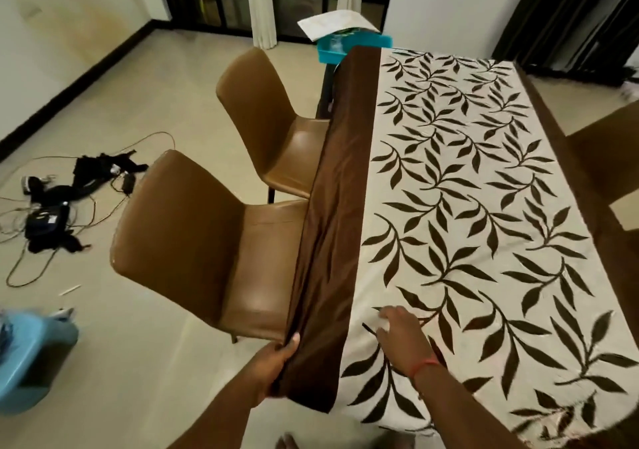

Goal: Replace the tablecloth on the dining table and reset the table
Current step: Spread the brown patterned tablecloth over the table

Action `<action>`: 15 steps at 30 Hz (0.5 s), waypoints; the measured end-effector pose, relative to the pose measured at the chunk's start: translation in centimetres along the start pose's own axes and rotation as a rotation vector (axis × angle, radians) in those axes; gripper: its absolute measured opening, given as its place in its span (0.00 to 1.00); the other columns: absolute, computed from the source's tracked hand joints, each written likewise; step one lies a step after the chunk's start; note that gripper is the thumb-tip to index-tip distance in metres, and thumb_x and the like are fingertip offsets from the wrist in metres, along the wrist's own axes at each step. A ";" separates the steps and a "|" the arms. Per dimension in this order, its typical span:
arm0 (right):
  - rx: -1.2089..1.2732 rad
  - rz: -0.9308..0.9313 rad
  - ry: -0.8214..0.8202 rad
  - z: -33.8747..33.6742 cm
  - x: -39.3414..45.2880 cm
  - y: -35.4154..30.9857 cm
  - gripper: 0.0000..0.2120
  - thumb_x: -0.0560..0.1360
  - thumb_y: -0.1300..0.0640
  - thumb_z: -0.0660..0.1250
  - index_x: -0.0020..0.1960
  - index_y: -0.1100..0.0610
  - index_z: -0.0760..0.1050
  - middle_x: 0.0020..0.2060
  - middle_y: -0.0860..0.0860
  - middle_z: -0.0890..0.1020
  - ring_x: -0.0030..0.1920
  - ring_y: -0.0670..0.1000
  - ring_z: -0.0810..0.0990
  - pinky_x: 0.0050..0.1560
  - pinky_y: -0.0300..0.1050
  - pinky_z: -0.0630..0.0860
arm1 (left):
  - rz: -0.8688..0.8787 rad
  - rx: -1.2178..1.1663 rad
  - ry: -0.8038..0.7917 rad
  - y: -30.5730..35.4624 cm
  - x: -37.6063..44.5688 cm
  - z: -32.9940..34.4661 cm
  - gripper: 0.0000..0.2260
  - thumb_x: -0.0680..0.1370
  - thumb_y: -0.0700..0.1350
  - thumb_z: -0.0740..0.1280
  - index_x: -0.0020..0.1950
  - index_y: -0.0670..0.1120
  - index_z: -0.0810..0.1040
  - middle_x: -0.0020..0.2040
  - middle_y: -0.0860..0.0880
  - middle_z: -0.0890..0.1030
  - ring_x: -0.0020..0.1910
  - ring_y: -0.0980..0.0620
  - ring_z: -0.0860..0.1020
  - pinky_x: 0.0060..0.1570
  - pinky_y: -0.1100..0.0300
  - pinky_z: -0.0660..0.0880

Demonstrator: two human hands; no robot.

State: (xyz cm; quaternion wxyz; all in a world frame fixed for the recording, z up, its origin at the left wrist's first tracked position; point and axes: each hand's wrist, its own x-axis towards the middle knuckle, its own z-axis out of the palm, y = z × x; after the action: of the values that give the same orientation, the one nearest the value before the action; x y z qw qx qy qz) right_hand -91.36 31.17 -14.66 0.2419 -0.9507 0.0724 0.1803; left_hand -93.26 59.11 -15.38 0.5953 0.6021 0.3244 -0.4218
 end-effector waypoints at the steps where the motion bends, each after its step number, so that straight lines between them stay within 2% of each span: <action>1: -0.021 0.002 -0.007 0.2 -0.4 -0.3 0.17 0.77 0.54 0.64 0.65 0.53 0.74 0.62 0.51 0.75 0.64 0.53 0.71 0.67 0.46 0.70 | -0.026 0.105 -0.003 -0.6 0.1 -0.8 0.20 0.75 0.63 0.69 0.55 0.47 0.80 0.38 0.49 0.81 0.33 0.51 0.77 0.32 0.62 0.72; 2: -0.030 0.000 -0.009 0.4 -0.8 -0.5 0.18 0.78 0.53 0.64 0.67 0.53 0.73 0.64 0.51 0.75 0.66 0.53 0.70 0.69 0.46 0.68 | -0.034 0.195 -0.003 -1.2 0.6 -1.6 0.19 0.76 0.60 0.70 0.52 0.44 0.79 0.33 0.48 0.73 0.27 0.52 0.69 0.30 0.63 0.65; 3: -0.038 -0.002 -0.011 0.4 -1.2 -0.6 0.18 0.78 0.54 0.64 0.68 0.53 0.73 0.65 0.51 0.74 0.67 0.52 0.69 0.69 0.45 0.68 | -0.039 0.246 -0.005 -1.6 1.1 -2.3 0.17 0.77 0.56 0.71 0.50 0.42 0.78 0.33 0.47 0.67 0.26 0.53 0.63 0.30 0.62 0.60; 4: -0.044 -0.004 -0.010 0.4 -1.4 -0.4 0.19 0.78 0.54 0.64 0.68 0.53 0.73 0.65 0.51 0.74 0.66 0.52 0.69 0.70 0.45 0.68 | -0.045 0.274 0.002 -1.8 1.3 -2.7 0.14 0.78 0.53 0.71 0.50 0.41 0.78 0.34 0.47 0.66 0.27 0.53 0.62 0.30 0.62 0.60; 7: -0.067 0.004 -0.011 0.5 -2.2 0.1 0.19 0.77 0.55 0.63 0.67 0.54 0.72 0.65 0.52 0.73 0.66 0.52 0.70 0.69 0.46 0.68 | -0.055 0.345 0.046 -2.2 1.6 -2.8 0.08 0.77 0.47 0.71 0.49 0.43 0.78 0.41 0.45 0.73 0.36 0.50 0.71 0.34 0.61 0.71; 9: -0.088 0.015 -0.006 0.5 -2.6 0.4 0.19 0.78 0.55 0.63 0.68 0.54 0.72 0.66 0.51 0.73 0.66 0.52 0.70 0.68 0.46 0.68 | -0.051 0.405 0.104 -2.3 1.8 -2.7 0.06 0.76 0.42 0.70 0.43 0.43 0.75 0.39 0.44 0.74 0.35 0.50 0.71 0.34 0.61 0.71; 11: -0.114 0.028 -0.013 0.5 -2.7 0.4 0.19 0.78 0.54 0.63 0.69 0.54 0.71 0.66 0.51 0.72 0.66 0.53 0.70 0.67 0.48 0.70 | -0.017 0.507 0.188 -2.4 2.2 -2.8 0.08 0.75 0.40 0.69 0.38 0.42 0.72 0.35 0.44 0.73 0.32 0.49 0.71 0.32 0.62 0.69; 13: -0.143 0.043 -0.040 0.4 -2.8 0.5 0.21 0.78 0.53 0.62 0.70 0.54 0.70 0.67 0.51 0.72 0.66 0.54 0.70 0.66 0.50 0.70 | 0.028 0.533 0.246 -2.4 3.1 -2.7 0.09 0.76 0.42 0.68 0.39 0.41 0.71 0.35 0.43 0.73 0.34 0.47 0.72 0.36 0.59 0.68; 15: -0.178 0.043 -0.063 0.2 -2.7 0.6 0.23 0.78 0.53 0.62 0.72 0.54 0.68 0.68 0.52 0.71 0.67 0.54 0.70 0.67 0.51 0.71 | 0.059 0.387 0.243 -1.8 3.3 -1.9 0.06 0.78 0.43 0.66 0.46 0.41 0.72 0.40 0.43 0.72 0.38 0.46 0.72 0.40 0.57 0.68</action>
State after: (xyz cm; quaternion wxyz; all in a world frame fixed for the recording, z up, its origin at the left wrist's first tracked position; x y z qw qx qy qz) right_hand -94.08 30.91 -14.08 0.1547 -0.9605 0.0687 0.2211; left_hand -93.21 60.75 -19.22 0.4373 0.7607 0.2892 -0.3827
